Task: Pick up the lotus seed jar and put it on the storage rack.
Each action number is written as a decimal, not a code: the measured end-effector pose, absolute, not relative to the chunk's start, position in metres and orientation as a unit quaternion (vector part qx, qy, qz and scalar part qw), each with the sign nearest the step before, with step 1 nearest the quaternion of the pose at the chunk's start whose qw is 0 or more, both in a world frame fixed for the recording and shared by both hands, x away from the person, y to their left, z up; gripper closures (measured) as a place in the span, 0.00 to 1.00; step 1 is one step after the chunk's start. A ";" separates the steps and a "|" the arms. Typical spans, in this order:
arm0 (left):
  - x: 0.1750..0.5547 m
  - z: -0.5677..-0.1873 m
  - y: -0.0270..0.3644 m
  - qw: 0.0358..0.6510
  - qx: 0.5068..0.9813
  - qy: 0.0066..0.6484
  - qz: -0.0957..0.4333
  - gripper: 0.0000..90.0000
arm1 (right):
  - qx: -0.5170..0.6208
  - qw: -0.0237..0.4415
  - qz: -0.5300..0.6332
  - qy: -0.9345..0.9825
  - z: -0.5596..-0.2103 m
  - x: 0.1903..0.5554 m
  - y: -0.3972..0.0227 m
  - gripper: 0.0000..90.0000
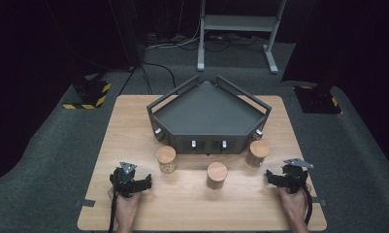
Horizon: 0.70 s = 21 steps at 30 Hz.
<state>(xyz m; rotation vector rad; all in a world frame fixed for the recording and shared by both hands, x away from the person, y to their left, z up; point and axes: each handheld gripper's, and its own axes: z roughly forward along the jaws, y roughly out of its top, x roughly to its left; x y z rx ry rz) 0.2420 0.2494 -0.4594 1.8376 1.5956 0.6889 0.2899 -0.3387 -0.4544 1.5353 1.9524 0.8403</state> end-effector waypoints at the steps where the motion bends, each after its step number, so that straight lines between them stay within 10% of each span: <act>1: 0.242 -0.459 0.249 0.301 0.693 0.602 0.260 0.02 | 0.566 0.257 0.310 0.720 -0.454 0.290 -0.339 0.03; 21: 0.245 -0.456 0.248 0.334 0.733 0.550 0.220 0.01 | 0.567 0.257 0.310 0.719 -0.454 0.290 -0.339 0.03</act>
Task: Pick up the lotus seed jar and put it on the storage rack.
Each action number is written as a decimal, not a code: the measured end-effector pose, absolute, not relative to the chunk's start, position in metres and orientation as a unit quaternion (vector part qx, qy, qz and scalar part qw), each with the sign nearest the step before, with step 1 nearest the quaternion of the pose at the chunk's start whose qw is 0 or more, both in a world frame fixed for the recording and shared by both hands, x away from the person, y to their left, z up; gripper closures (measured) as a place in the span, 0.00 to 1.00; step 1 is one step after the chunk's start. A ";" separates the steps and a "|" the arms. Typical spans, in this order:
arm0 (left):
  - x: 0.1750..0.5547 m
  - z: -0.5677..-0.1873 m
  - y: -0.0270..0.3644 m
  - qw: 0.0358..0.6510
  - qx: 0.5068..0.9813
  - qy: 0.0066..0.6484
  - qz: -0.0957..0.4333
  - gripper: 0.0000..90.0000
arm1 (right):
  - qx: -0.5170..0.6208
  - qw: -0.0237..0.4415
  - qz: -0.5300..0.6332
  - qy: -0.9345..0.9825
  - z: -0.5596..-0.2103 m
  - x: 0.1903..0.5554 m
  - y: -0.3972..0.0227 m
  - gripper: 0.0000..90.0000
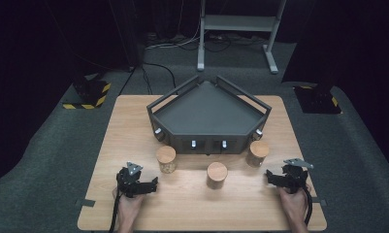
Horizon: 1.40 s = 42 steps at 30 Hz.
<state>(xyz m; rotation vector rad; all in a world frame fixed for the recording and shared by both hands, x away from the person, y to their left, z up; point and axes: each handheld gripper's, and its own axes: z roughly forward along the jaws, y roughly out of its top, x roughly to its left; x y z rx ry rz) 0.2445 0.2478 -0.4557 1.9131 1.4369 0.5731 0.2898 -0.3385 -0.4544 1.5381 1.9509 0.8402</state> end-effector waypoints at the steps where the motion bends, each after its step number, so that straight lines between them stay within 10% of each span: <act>1: 0.245 -0.456 0.246 0.337 0.736 0.546 0.216 0.01 | 0.567 0.257 0.310 0.719 -0.454 0.290 -0.338 0.03; 42: 0.291 -0.452 0.199 0.385 0.715 0.540 0.222 0.15 | 0.567 0.257 0.310 0.719 -0.454 0.290 -0.338 0.03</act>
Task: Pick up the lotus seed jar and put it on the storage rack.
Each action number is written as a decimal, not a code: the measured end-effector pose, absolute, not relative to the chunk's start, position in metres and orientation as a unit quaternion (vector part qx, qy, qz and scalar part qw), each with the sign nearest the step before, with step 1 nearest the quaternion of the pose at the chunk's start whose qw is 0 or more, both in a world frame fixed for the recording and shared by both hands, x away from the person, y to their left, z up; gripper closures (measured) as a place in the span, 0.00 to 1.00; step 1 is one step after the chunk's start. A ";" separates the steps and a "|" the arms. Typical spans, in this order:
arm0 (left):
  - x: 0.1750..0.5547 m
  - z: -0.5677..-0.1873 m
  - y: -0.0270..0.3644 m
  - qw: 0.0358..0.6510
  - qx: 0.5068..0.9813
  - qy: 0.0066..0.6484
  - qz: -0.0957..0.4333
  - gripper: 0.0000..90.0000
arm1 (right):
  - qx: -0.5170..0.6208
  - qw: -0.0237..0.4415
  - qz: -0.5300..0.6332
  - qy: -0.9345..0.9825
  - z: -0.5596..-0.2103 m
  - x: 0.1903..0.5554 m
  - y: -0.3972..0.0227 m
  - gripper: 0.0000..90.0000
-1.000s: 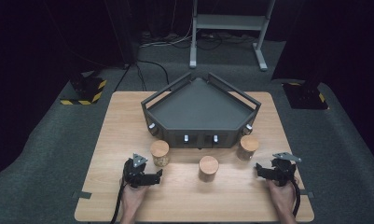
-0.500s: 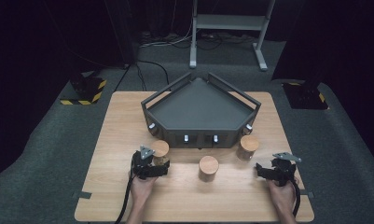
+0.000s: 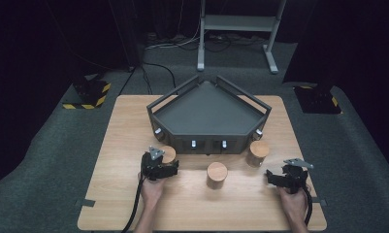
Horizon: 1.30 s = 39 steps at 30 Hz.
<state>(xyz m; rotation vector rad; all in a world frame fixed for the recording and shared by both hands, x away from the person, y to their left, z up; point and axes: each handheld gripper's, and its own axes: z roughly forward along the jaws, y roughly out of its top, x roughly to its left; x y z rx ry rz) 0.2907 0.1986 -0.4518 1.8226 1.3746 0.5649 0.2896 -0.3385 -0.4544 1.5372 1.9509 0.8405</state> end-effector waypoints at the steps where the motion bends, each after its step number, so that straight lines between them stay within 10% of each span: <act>1: 0.291 -0.452 0.198 0.384 0.715 0.540 0.223 0.15 | 0.567 0.257 0.310 0.719 -0.454 0.290 -0.338 0.03; 39: 0.283 -0.438 0.196 0.384 0.728 0.516 0.236 0.28 | 0.567 0.257 0.310 0.718 -0.454 0.289 -0.339 0.03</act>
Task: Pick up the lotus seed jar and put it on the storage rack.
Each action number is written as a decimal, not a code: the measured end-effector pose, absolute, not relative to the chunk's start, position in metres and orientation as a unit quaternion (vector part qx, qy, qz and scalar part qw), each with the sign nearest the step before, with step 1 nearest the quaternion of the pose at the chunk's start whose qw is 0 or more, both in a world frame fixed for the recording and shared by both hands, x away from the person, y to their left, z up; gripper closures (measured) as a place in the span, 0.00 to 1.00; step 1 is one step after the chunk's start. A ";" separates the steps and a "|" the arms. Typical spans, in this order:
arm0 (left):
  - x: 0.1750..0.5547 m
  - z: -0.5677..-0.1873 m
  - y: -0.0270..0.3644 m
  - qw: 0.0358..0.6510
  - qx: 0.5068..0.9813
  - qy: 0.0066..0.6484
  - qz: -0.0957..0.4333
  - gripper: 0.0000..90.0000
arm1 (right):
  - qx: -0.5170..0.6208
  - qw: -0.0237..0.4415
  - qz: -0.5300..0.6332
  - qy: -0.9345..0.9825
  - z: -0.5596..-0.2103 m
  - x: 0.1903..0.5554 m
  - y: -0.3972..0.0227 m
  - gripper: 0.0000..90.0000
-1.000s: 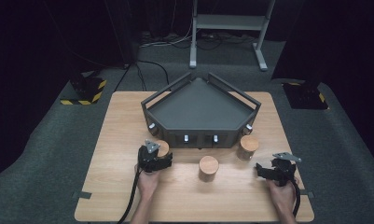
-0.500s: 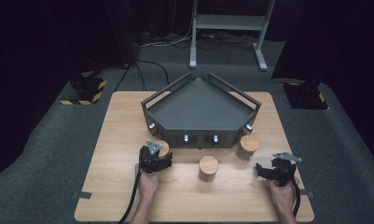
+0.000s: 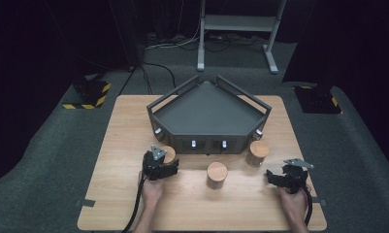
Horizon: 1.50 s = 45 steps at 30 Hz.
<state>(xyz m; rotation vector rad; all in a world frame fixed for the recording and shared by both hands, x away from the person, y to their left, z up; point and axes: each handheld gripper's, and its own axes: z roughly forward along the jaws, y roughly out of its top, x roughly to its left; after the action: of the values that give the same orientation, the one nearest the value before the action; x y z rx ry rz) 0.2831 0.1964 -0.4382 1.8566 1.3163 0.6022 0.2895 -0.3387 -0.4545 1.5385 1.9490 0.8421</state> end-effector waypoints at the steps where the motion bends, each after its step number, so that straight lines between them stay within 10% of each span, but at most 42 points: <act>1: 0.282 -0.434 0.199 0.388 0.727 0.516 0.233 0.28 | 0.567 0.257 0.310 0.718 -0.455 0.289 -0.339 0.03; 45: 0.306 -0.320 0.225 0.418 0.741 0.492 0.185 0.28 | 0.568 0.256 0.311 0.718 -0.455 0.289 -0.339 0.04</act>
<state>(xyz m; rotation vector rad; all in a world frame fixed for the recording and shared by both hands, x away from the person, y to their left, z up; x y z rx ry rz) 0.3061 0.2254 -0.3198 1.8588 1.2340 0.4646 0.2894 -0.3392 -0.4546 1.5401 1.9480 0.8451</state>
